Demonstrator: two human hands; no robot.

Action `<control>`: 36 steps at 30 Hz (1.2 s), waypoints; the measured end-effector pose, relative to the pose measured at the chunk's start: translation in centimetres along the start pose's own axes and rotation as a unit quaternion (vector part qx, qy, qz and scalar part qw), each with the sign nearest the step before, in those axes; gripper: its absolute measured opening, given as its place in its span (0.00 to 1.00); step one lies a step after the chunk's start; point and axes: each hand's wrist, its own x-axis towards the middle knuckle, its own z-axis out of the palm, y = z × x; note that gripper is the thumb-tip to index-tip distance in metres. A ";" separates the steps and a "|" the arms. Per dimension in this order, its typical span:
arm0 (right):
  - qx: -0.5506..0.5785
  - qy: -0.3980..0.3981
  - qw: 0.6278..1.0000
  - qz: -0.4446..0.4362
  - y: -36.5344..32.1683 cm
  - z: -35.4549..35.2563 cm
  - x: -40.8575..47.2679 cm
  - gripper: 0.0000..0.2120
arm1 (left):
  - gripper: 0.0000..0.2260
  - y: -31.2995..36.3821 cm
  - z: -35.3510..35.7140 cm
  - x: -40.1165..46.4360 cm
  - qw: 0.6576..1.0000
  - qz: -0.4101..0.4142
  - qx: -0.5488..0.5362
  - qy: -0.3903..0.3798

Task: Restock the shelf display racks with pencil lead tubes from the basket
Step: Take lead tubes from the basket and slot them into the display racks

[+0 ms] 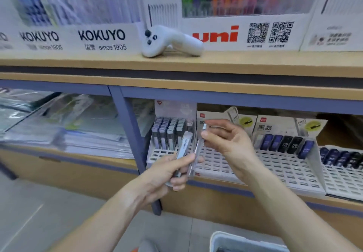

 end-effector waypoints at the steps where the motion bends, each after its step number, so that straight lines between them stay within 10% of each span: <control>1: -0.018 0.023 1.000 -0.009 0.5 0.4 0.5 0.15 | 0.19 -0.2 -0.3 0.2 1.000 0.009 0.003 0.028; 12: -0.045 0.023 0.999 0.002 3.7 2.6 3.7 0.13 | 0.15 -0.7 -3.1 0.5 0.993 -0.002 0.000 0.119; 20: -0.189 0.116 0.964 -0.148 5.2 3.8 5.1 0.12 | 0.13 -1.1 -5.3 0.7 0.961 -0.027 -0.151 0.230; 36: -0.301 0.025 0.927 -0.220 7.1 4.5 5.3 0.14 | 0.05 -1.5 -4.8 0.8 0.948 -0.010 -0.007 0.319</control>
